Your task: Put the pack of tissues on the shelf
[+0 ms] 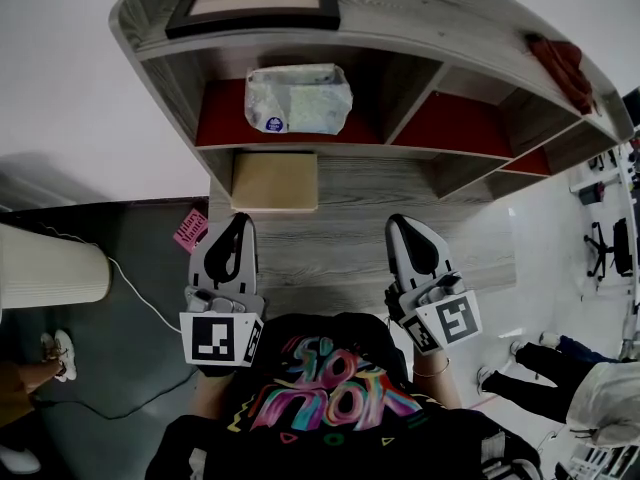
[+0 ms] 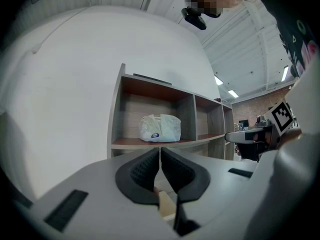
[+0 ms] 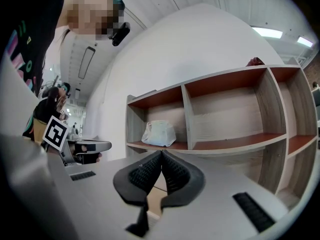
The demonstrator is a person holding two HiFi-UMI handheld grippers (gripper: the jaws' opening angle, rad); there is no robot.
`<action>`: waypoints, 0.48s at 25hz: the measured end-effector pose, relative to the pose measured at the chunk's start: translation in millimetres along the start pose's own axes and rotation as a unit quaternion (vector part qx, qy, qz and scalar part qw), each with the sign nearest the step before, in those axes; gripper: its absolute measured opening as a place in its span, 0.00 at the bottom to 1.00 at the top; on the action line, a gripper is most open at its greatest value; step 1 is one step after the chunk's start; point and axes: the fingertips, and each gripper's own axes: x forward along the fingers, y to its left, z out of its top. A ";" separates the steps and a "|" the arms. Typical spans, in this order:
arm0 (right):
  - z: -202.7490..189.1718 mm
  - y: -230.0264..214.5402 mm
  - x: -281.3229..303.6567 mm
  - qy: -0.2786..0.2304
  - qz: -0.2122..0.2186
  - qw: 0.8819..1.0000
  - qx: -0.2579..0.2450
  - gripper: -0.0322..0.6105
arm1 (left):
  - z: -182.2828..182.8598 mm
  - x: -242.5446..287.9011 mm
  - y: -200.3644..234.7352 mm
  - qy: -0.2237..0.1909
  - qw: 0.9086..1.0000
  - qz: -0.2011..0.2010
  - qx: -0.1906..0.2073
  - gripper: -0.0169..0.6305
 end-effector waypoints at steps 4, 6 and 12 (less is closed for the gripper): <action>0.1 -0.3 1.4 0.000 0.003 1.000 -0.001 0.07 | -0.6 1.1 -0.1 0.001 1.000 -0.001 0.001 0.08; -2.1 -2.0 1.3 0.006 0.000 1.000 -0.007 0.07 | -0.8 1.3 0.6 0.002 1.000 0.000 0.000 0.08; -2.0 -2.4 4.6 0.007 0.001 1.000 -0.001 0.07 | -1.1 1.1 3.2 0.002 1.000 0.006 -0.001 0.08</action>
